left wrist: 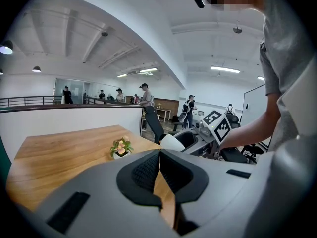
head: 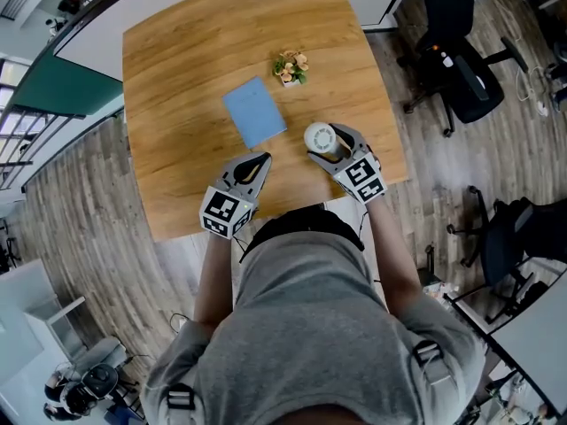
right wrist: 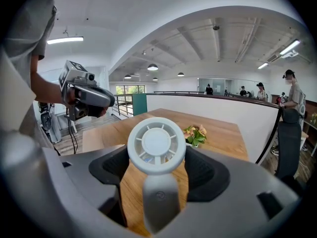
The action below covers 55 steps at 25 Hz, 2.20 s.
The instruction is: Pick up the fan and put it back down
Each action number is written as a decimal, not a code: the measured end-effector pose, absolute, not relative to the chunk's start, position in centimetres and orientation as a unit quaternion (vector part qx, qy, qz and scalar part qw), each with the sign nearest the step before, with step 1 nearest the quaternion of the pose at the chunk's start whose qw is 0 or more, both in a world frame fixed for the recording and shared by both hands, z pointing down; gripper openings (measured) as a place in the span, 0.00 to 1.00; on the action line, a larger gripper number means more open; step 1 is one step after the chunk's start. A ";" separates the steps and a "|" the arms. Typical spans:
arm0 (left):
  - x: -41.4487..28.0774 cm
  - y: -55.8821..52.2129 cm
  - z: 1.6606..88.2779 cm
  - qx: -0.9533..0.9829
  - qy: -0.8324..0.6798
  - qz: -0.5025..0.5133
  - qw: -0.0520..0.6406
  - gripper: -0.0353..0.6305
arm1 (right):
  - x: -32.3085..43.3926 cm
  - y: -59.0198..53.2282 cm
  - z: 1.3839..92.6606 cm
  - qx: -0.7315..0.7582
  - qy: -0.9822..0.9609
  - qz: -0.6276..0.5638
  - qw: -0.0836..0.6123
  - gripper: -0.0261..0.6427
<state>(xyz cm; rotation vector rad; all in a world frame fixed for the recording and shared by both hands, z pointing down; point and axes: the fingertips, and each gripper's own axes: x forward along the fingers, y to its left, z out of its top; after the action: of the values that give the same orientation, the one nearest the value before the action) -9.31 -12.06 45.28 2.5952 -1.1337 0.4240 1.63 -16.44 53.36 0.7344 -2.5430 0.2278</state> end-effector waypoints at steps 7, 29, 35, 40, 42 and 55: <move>-9.2 -12.2 47.0 0.900 -0.379 0.156 0.150 0.08 | 0.9 -15.9 55.3 0.264 -0.929 0.098 0.241 0.58; -9.0 -11.1 51.8 0.906 -0.341 0.178 0.178 0.08 | 0.8 -13.7 62.8 0.269 -0.911 0.145 0.278 0.58; -9.0 -10.9 52.8 0.904 -0.340 0.185 0.184 0.08 | 0.7 -13.1 64.9 0.263 -0.908 0.155 0.289 0.58; -9.1 -11.1 54.2 0.901 -0.341 0.190 0.190 0.08 | 0.4 -12.8 66.6 0.261 -0.904 0.172 0.292 0.58; -9.1 -11.1 54.6 0.900 -0.343 0.190 0.192 0.08 | 0.3 -12.6 67.3 0.258 -0.904 0.175 0.294 0.58; -10.1 -11.5 56.8 0.894 -0.349 0.198 0.201 0.08 | -0.7 -12.9 70.5 0.244 -0.901 0.174 0.313 0.58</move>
<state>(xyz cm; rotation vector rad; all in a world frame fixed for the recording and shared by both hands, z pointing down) -10.06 -11.47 56.81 2.4979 -0.9741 0.5521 -0.72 -12.92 70.52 0.6436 -2.3774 0.4597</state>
